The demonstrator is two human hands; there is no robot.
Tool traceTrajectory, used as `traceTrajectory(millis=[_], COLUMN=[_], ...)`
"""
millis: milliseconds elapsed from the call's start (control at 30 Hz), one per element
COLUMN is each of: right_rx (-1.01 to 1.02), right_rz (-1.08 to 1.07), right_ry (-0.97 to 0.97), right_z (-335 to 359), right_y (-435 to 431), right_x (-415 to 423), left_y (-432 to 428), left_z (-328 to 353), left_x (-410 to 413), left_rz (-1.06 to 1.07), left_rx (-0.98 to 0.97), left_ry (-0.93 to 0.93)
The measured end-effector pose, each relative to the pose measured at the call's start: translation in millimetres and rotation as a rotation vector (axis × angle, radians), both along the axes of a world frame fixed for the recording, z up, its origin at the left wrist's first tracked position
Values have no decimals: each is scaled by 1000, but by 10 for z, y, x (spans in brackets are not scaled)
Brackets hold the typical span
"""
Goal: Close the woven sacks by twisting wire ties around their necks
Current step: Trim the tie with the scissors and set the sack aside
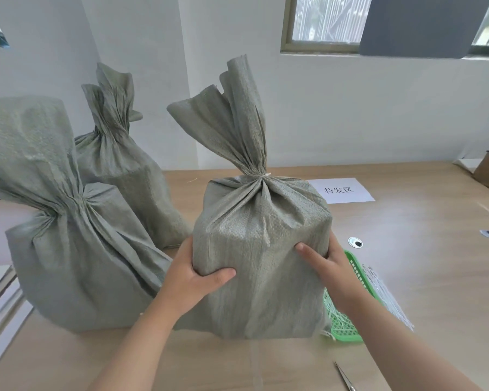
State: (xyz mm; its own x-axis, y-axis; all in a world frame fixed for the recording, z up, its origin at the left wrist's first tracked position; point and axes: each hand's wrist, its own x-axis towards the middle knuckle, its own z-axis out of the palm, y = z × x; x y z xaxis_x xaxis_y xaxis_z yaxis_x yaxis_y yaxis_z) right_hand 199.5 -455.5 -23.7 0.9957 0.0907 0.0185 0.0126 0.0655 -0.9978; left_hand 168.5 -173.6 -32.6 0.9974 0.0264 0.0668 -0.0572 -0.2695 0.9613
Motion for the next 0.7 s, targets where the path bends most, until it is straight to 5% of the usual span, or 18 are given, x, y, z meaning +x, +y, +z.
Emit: traceTrajectory(millis=[700], right_rx=[34], right_rz=[80], right_ry=[-13], right_z=[-111], right_y=[-227], right_x=[1281], left_y=[-362], left_z=[118], left_x=[994], left_rz=[127], left_rx=[28], left_ry=[55])
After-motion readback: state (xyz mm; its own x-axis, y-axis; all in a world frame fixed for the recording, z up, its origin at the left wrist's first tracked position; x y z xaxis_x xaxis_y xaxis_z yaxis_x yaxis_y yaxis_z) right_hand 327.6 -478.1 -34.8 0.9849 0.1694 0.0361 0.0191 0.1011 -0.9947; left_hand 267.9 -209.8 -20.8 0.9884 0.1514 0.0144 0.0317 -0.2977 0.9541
